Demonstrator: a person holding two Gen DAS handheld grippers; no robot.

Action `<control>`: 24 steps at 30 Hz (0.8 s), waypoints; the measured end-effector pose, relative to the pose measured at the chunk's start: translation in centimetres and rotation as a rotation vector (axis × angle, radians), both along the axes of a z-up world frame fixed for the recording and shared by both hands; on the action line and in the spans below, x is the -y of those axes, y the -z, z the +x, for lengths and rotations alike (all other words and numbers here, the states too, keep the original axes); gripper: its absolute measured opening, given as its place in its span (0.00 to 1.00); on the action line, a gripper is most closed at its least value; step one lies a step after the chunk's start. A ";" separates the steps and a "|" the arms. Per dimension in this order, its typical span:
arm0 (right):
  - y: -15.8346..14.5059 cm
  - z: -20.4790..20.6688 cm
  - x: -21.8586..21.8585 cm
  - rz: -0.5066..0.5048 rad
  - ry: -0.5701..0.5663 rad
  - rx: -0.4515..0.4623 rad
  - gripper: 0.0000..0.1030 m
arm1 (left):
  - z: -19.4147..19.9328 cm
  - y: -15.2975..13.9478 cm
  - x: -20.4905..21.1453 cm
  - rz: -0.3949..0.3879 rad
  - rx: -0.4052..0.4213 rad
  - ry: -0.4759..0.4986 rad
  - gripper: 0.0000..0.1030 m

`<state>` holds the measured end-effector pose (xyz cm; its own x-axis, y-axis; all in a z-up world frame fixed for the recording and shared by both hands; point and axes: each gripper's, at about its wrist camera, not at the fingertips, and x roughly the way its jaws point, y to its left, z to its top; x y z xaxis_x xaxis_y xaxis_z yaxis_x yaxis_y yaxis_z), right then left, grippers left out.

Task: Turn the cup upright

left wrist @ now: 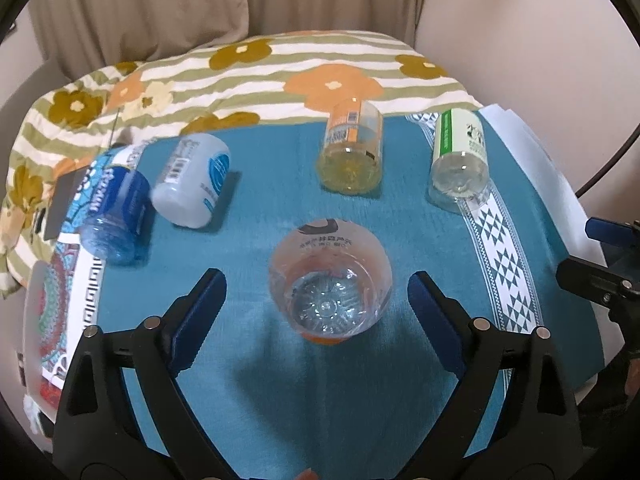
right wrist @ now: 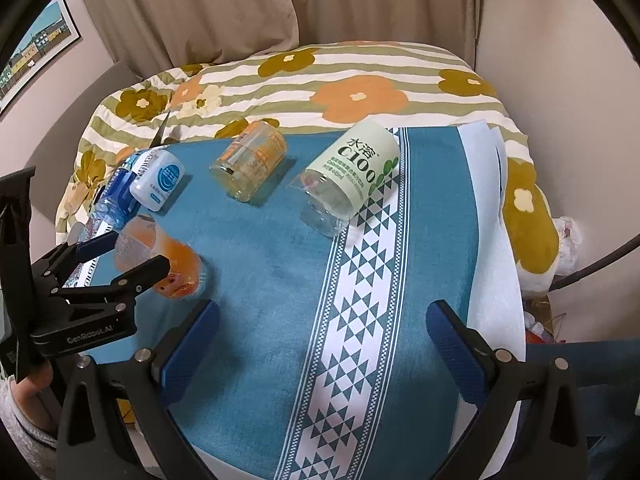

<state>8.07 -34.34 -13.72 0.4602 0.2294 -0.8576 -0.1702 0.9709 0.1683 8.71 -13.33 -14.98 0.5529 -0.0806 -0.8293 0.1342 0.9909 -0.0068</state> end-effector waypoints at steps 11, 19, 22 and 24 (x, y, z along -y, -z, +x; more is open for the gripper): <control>-5.5 -2.3 -2.5 -0.009 0.071 0.078 1.00 | -3.7 -7.7 -4.0 -0.024 0.096 -0.012 1.00; -10.1 -5.5 -5.9 -0.077 0.122 0.170 1.00 | -7.4 -12.5 -7.3 -0.012 0.167 -0.008 1.00; -11.1 -6.6 -6.6 -0.094 0.148 0.204 1.00 | -8.3 -13.2 -8.3 0.001 0.180 -0.017 1.00; -11.4 -7.3 -6.8 -0.109 0.162 0.215 1.00 | -8.9 -13.5 -9.0 -0.001 0.187 -0.024 1.00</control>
<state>0.79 -27.50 -2.27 0.6571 0.0499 -0.7521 -0.0321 0.9988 0.0382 -0.21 -4.35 -1.51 0.6992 -0.0665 -0.7118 0.1093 0.9939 0.0146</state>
